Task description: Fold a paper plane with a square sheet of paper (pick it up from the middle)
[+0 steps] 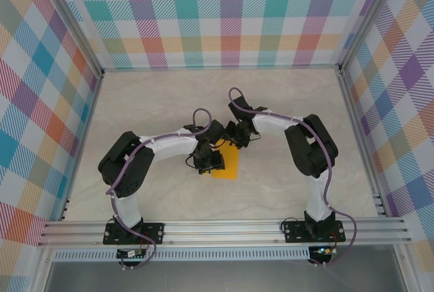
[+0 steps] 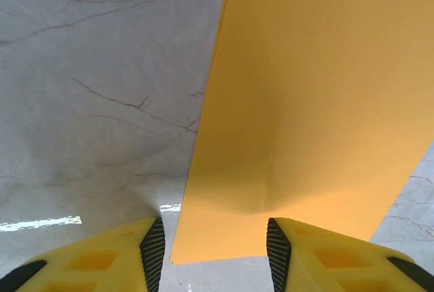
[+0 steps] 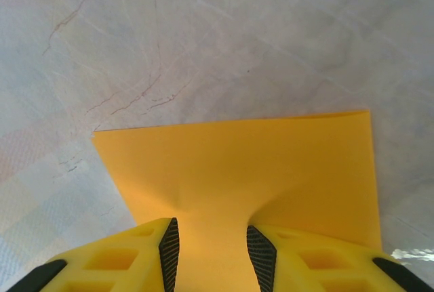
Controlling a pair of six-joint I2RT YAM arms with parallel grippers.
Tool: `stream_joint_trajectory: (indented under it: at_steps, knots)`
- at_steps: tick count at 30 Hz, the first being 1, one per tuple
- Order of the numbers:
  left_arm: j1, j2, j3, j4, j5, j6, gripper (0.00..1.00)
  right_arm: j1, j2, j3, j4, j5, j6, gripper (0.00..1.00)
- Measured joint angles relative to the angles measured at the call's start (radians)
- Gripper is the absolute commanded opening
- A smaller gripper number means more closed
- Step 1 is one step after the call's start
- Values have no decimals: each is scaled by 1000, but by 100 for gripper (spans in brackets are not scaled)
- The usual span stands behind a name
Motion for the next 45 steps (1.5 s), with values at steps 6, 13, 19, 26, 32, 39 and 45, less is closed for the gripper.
stream_joint_trajectory:
  at_steps: [6, 13, 19, 26, 32, 39, 45]
  knots:
    - [0, 6, 7, -18, -3, 1, 35, 0, 0, 0, 0, 0, 0, 38]
    - [-7, 9, 14, -11, 15, 13, 27, -4, -4, 5, -7, -6, -11, 38]
    - [14, -40, 9, -8, 15, 23, 30, -3, -21, 7, -11, 1, -90, 47]
    - [168, -227, -89, 3, -2, 26, 36, 11, -94, 6, -121, 91, -247, 70]
    - [323, -290, -219, 40, 9, 7, 39, 146, -161, 6, -209, 176, -362, 80]
    - [383, -292, -265, 64, 40, -8, 40, 287, -154, 5, -291, 249, -465, 91]
    - [389, -299, -267, 76, 53, -9, 40, 306, -113, -3, -314, 276, -510, 94]
